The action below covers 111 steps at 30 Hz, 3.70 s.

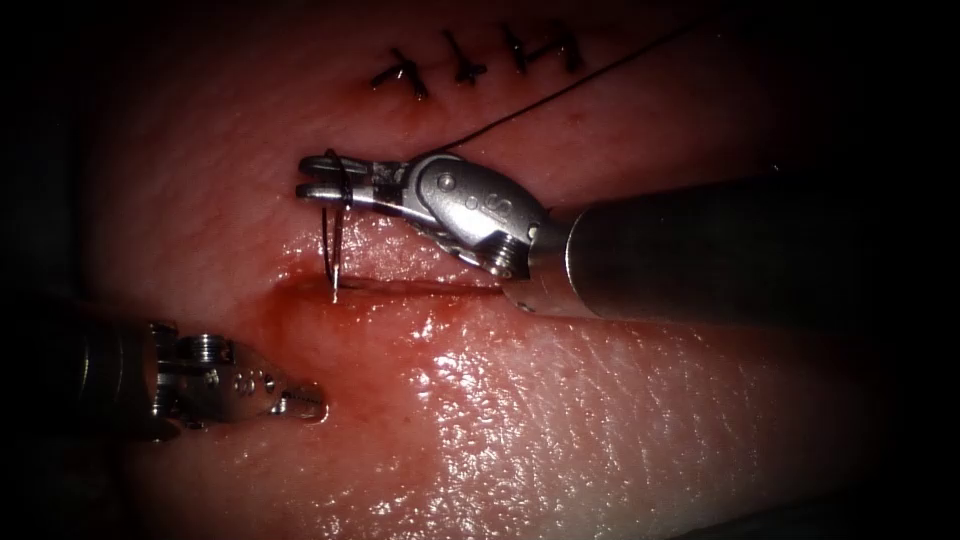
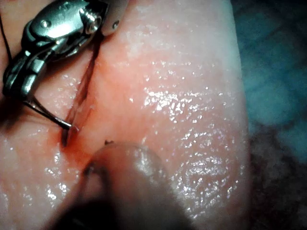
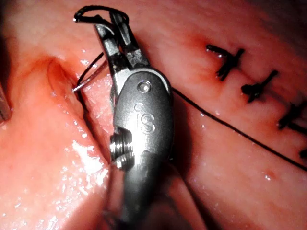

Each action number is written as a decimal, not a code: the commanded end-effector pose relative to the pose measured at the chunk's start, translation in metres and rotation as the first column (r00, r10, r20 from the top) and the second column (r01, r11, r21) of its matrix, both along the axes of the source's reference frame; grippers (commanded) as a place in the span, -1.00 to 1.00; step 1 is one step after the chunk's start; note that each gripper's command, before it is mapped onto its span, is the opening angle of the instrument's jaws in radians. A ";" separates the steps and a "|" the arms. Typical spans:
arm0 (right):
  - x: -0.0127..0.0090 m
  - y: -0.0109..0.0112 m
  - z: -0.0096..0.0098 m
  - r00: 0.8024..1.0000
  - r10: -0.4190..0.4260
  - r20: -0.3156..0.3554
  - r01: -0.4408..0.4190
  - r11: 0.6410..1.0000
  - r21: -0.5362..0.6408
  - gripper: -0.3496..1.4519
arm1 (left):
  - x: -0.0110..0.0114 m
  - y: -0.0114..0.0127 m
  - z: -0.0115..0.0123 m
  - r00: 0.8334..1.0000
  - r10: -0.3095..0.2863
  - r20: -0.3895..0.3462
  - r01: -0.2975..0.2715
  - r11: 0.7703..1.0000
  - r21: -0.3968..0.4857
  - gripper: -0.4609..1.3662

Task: Wound Closure
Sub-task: Insert needle into flesh below wound

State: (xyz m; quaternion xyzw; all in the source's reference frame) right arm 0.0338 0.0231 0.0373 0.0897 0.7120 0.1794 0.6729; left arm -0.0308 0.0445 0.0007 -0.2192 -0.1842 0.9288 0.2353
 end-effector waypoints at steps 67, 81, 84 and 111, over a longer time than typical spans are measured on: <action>0.0015 -0.0044 -0.0005 0.994 -0.088 -0.071 0.100 0.388 0.916 -1.00 | 0.0009 0.0000 0.0006 1.000 0.001 0.008 -0.001 1.000 0.005 -0.88; 0.0020 -0.0064 -0.0013 0.991 -0.079 -0.106 0.115 0.123 0.986 -1.00 | 0.0009 0.0001 0.0006 1.000 0.000 0.008 0.000 1.000 0.005 -0.88; 0.0023 -0.0071 -0.0017 0.991 -0.077 -0.111 0.115 0.054 0.992 -1.00 | 0.0009 0.0001 0.0007 1.000 0.000 0.008 0.000 1.000 0.005 -0.88; 0.0030 -0.0104 -0.0041 0.991 -0.062 -0.117 0.113 -0.055 0.992 -1.00 | 0.0009 0.0000 0.0006 1.000 0.001 0.008 -0.001 1.000 0.006 -0.88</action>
